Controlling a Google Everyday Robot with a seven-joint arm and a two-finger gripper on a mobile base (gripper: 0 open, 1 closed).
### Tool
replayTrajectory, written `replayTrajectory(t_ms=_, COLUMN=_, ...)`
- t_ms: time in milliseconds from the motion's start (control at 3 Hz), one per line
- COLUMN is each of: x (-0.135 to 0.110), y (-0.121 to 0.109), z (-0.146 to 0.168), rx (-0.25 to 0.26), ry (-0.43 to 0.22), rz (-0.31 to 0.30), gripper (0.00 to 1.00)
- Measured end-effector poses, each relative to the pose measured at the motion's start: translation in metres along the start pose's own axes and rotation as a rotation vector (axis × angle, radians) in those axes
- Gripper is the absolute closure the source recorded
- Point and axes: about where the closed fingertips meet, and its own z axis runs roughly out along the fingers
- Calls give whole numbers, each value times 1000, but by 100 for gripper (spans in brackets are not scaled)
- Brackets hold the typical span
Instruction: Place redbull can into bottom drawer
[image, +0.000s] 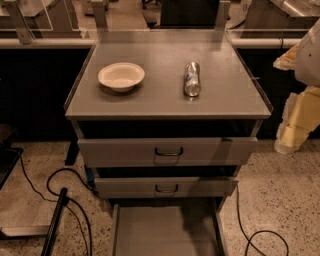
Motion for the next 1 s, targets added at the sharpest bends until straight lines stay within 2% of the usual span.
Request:
replayTrajectory(t_ms=333, x=0, y=0, z=0, rx=0, ry=0, rz=0, gripper=0)
replayTrajectory(t_ms=667, x=1, y=-9, z=12, rx=-19, ry=9, rz=91, gripper=0)
replayTrajectory(t_ms=1000, x=-1, y=-32, z=41, rx=-55, ry=30, rz=250, gripper=0)
